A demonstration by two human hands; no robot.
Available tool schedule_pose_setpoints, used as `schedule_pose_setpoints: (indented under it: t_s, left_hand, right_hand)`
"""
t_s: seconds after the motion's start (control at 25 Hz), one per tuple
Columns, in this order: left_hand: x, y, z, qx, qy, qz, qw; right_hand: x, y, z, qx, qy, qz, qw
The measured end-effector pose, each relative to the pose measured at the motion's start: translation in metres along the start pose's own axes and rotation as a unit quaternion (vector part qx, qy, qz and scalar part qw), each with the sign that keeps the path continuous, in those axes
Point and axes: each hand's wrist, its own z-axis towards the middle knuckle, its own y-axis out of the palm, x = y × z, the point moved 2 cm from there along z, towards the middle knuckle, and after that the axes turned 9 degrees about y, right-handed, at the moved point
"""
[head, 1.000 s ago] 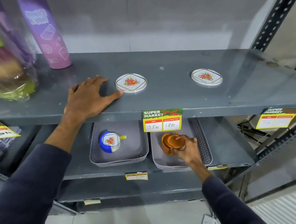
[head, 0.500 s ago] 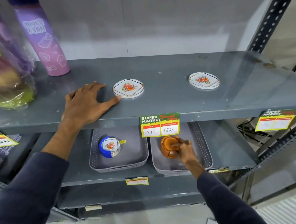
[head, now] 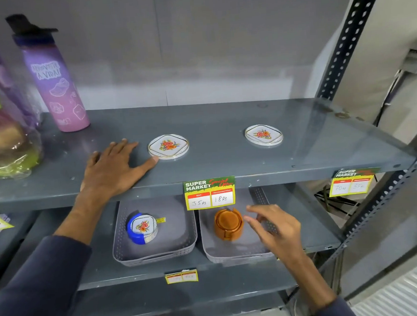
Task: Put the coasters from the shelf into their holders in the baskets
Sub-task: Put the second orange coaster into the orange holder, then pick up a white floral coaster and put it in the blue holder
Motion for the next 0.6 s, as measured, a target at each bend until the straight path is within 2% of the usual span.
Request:
schedule_pose_setpoints:
  t_s: [0.12,0.24,0.4,0.6]
  left_hand:
    - [-0.001,0.001,0.001,-0.015,0.003,0.007,1.0]
    - [-0.002,0.003,0.001,-0.023,0.003,0.013,1.0]
    - [-0.003,0.003,0.002,-0.018,0.003,0.01,1.0]
    - [-0.003,0.003,0.001,-0.007,0.004,0.005,1.0]
  right_hand:
    - [-0.035,-0.03,0.044,0.084,-0.039,0.002,0.996]
    - [-0.048,-0.036,0.091,0.108,-0.001,-0.001,0.994]
    - [-0.021,-0.023,0.154,0.011,0.152,-0.035,0.988]
    - [0.018,-0.007,0.176,-0.124,0.293,-0.186,0.93]
